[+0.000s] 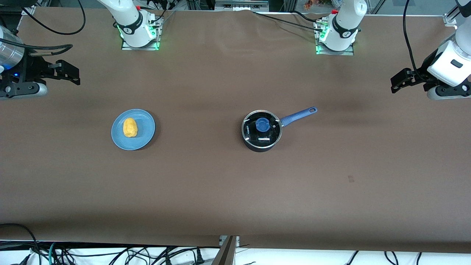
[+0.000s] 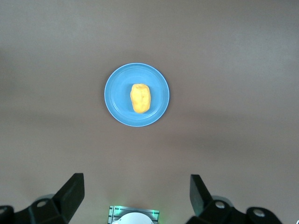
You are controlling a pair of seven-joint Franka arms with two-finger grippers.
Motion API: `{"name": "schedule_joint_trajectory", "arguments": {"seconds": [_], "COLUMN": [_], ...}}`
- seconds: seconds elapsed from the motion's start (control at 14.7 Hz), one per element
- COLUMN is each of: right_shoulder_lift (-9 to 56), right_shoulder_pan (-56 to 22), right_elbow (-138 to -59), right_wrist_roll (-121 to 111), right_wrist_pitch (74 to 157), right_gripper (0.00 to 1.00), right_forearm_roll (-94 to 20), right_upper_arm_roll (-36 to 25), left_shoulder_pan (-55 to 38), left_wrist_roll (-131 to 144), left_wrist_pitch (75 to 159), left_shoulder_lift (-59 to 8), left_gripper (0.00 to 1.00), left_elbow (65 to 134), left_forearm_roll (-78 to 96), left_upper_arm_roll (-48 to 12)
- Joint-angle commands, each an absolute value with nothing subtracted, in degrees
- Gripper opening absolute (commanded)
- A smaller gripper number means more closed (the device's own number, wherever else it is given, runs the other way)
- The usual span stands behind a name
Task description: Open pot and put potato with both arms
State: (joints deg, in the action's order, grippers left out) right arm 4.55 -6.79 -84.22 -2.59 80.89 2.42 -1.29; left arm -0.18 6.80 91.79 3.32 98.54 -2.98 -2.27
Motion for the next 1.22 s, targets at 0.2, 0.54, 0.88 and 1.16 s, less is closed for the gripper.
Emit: {"name": "schedule_joint_trajectory", "arguments": {"seconds": [0.2,0.54,0.88,1.16], "right_shoulder_lift": [4.04,4.04,4.04,4.04], "right_shoulder_pan": [-6.24,-6.24,-6.24,-6.15], "right_elbow": [-84.64,-84.64,-84.64,-84.64], "right_wrist_roll": [-2.46,-2.46,-2.37,-2.37], "right_wrist_pitch": [81.39,81.39,81.39,81.39], "right_gripper": [1.00,1.00,1.00,1.00], "right_forearm_roll": [1.49,1.41,1.49,1.49], "right_upper_arm_roll": [-1.14,-1.23,-1.23,-1.23], "left_shoulder_pan": [-0.53,-0.09,0.09,-0.17], "left_wrist_roll": [7.56,7.38,7.56,7.91], "left_wrist_pitch": [92.46,92.37,92.28,92.29], "left_shoulder_lift": [2.99,2.81,1.32,1.32], "left_gripper": [1.00,1.00,1.00,1.00], "left_elbow": [97.47,97.38,97.21,97.21], "left_forearm_roll": [-2.11,-2.20,-2.28,-2.63], "left_upper_arm_roll": [-2.72,-2.72,-2.72,-2.81]}}
